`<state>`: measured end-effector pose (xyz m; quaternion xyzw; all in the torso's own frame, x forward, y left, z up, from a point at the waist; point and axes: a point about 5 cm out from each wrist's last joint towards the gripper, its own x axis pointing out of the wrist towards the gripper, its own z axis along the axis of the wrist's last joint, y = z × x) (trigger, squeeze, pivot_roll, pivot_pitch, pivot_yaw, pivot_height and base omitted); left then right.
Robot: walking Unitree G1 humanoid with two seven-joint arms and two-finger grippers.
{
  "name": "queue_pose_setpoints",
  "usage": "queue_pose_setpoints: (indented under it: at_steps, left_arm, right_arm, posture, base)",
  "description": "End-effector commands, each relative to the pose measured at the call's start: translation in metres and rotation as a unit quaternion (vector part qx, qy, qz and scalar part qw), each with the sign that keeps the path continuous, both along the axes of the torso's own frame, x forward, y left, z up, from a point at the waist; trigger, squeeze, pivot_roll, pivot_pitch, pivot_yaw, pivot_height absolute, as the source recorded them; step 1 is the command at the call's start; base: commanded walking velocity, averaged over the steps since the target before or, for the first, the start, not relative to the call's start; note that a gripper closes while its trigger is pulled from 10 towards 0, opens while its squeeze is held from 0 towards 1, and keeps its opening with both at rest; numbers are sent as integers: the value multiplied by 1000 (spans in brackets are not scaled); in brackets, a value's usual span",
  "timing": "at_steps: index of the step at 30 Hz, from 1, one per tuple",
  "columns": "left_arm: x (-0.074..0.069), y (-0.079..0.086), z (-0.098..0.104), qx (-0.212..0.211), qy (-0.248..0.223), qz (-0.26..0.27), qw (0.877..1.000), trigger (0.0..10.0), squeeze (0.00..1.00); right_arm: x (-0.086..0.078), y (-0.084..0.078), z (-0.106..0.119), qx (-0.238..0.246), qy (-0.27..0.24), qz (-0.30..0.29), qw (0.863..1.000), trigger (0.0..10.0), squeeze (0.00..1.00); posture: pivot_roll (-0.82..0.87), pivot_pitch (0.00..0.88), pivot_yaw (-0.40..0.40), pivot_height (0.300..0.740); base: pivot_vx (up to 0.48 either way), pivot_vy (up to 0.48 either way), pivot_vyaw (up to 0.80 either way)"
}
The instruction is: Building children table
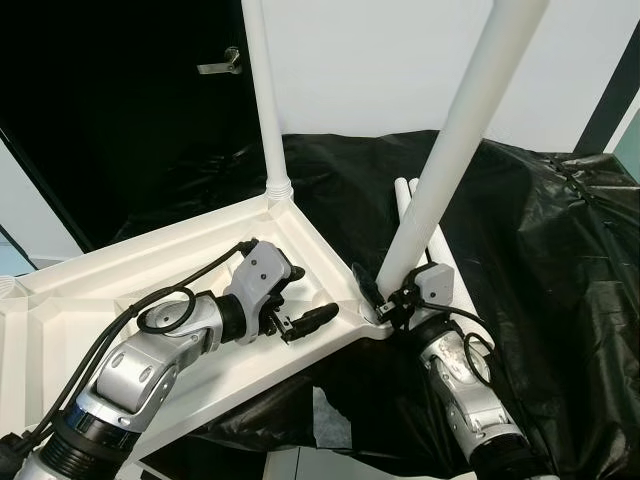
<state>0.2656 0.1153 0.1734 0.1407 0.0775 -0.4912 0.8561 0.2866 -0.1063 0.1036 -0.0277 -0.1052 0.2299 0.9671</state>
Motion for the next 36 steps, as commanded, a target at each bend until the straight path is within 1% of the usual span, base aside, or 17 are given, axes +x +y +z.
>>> queue_pose_setpoints:
  at_steps: [1, 5, 7, 13, 20, 26, 31, 34, 36]
  left_arm:
    - [-1, 1, 6, 8, -1, -31, 1000, 10000, 0]
    - [-1, 2, 6, 8, -2, -30, 1000, 10000, 0]
    - [-2, 3, 7, 8, -2, -29, 1000, 10000, 0]
    - [-1, 3, 6, 8, -2, -28, 1000, 10000, 0]
    - [-1, 2, 6, 8, -2, -28, 1000, 10000, 0]
    - [-2, 0, 7, 7, -2, -29, 1000, 10000, 0]
    - [-2, 0, 7, 7, -2, -30, 1000, 10000, 0]
    - [-2, -1, 7, 6, -3, -30, 1000, 10000, 0]
    - [-2, -1, 7, 6, -3, -31, 1000, 10000, 0]
  right_arm:
    - [-13, -10, -53, -44, 146, -7, 988, 10000, 0]
    - [-12, -9, -52, -57, 158, 8, 986, 10000, 0]
    - [-10, -10, -52, -62, 172, 17, 983, 10000, 0]
    - [-8, -14, -50, -82, 192, 46, 977, 10000, 0]
    - [-7, -18, -50, -96, 207, 61, 972, 10000, 0]
    - [-8, -21, -50, -96, 224, 79, 967, 10000, 0]
    - [-7, -23, -48, -97, 228, 90, 965, 10000, 0]
    - [0, -29, -42, -84, 234, 91, 964, 10000, 0]
    - [1, -29, -41, -79, 235, 93, 964, 10000, 0]
  posture:
    - [103, 0, 53, 740]
    - [104, 0, 51, 740]
    - [104, 0, 48, 740]
    - [102, 0, 47, 740]
    - [101, 0, 46, 740]
    - [103, 0, 45, 740]
    - [104, 0, 47, 740]
    - [103, 0, 47, 740]
    - [103, 0, 47, 740]
  base:
    - [0, 0, 0]
    - [0, 0, 0]
    - [0, 0, 0]
    - [0, 0, 0]
    - [0, 0, 0]
    - [0, 0, 0]
    - [0, 0, 0]
    - [0, 0, 0]
    - [0, 0, 0]
